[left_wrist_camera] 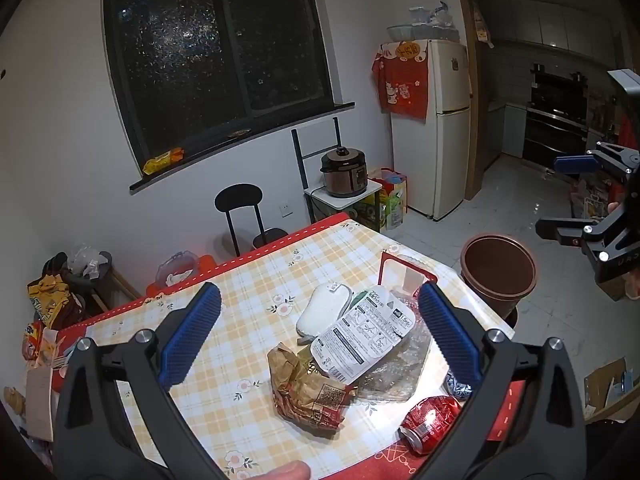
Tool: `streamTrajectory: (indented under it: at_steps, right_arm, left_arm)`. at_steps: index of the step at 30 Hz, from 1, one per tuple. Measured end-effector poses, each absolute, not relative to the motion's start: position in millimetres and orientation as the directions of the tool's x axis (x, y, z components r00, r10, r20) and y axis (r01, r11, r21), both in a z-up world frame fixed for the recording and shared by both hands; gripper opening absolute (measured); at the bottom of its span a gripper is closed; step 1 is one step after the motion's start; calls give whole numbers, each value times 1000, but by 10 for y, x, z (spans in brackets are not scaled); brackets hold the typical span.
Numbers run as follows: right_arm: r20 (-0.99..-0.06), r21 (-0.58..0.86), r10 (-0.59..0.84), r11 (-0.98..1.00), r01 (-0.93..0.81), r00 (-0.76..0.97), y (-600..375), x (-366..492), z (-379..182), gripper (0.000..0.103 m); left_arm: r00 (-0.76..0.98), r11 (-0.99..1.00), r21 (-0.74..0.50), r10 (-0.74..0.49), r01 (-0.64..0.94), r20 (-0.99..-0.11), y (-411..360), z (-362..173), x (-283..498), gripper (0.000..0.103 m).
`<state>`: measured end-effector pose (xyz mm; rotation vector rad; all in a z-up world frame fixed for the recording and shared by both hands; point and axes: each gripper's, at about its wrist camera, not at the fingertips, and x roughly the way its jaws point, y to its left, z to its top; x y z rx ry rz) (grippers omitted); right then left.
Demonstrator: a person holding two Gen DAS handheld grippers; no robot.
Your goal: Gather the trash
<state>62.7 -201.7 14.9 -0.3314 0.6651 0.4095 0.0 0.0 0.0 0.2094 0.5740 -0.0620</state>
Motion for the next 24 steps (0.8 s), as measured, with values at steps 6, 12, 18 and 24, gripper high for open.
streamTrajectory:
  at_steps: [6, 12, 18, 24]
  right_arm:
    - [-653, -165, 257, 869, -466, 712, -2030, 625, 167, 98]
    - [-649, -164, 260, 870, -466, 715, -2045, 614, 187, 98]
    - [-648, -166, 259, 870, -464, 716, -2054, 615, 197, 98]
    - [-647, -166, 259, 870, -464, 717, -2065, 611, 207, 98]
  left_arm:
    - [839, 977, 181, 1, 116, -543, -4, 0, 1, 97]
    - [841, 977, 178, -1, 116, -542, 1, 2, -1, 97]
    - [842, 977, 177, -2, 116, -540, 1, 2, -2, 97]
    - [842, 977, 177, -2, 116, -539, 1, 2, -2, 97]
